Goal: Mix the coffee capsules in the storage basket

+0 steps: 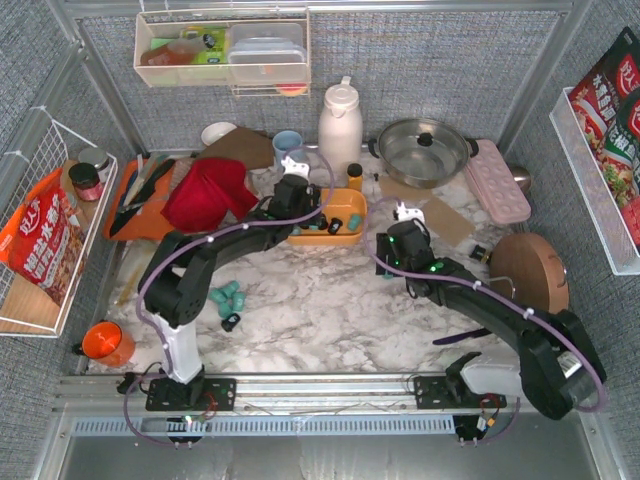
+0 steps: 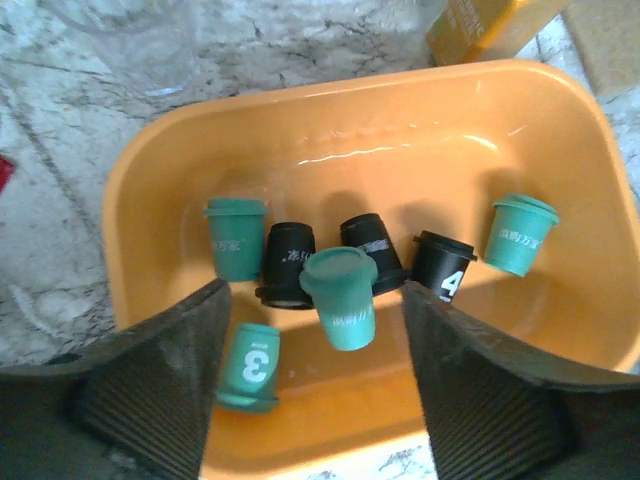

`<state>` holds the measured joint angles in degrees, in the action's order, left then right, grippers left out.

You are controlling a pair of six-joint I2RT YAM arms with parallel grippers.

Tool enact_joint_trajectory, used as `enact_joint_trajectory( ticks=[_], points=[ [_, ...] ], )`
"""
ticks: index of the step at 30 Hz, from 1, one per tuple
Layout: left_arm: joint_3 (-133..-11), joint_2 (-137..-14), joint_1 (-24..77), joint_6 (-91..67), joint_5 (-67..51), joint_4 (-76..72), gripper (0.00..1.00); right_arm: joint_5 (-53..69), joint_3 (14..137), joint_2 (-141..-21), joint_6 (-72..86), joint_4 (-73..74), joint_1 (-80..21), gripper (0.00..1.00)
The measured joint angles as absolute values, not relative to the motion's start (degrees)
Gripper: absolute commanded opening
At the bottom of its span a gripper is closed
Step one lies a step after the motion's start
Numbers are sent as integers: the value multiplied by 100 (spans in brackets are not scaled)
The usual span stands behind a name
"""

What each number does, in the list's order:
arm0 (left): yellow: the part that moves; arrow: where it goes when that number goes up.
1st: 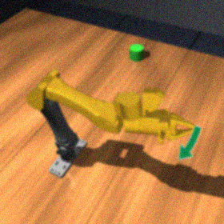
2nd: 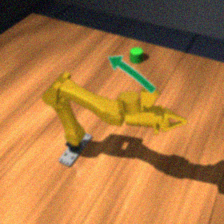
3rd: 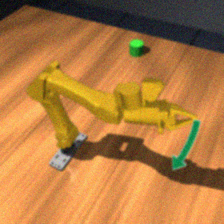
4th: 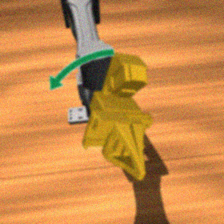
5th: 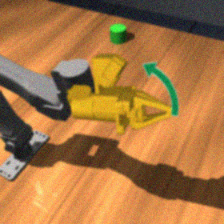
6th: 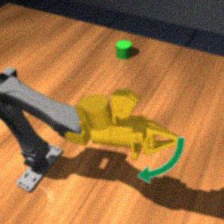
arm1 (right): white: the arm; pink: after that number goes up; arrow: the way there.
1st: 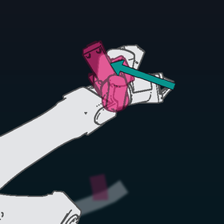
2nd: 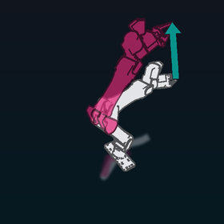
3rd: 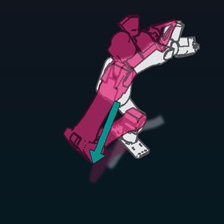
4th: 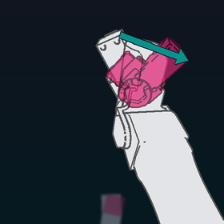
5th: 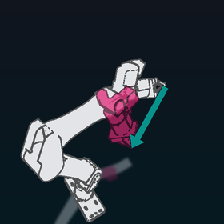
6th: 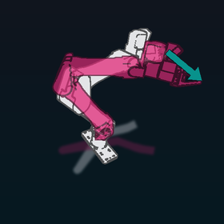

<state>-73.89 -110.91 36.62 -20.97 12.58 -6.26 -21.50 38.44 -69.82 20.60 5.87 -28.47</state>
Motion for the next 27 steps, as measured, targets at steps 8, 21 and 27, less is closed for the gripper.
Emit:
enact_joint_trajectory(
  ticks=[8,21,27],
  points=[
    [-6329,-9806,3662,-1988,1621,-1208,89,-1715,4412,-7760,1796,891,-2779,63],
    [-4263,-6375,3660,-2137,1979,-1483,92,-1372,4661,-8434,1693,1074,-2650,51],
    [-3935,-5527,3660,-2274,2060,-1273,94,-1347,4768,-8720,1658,1096,-2550,48]
  ],
)
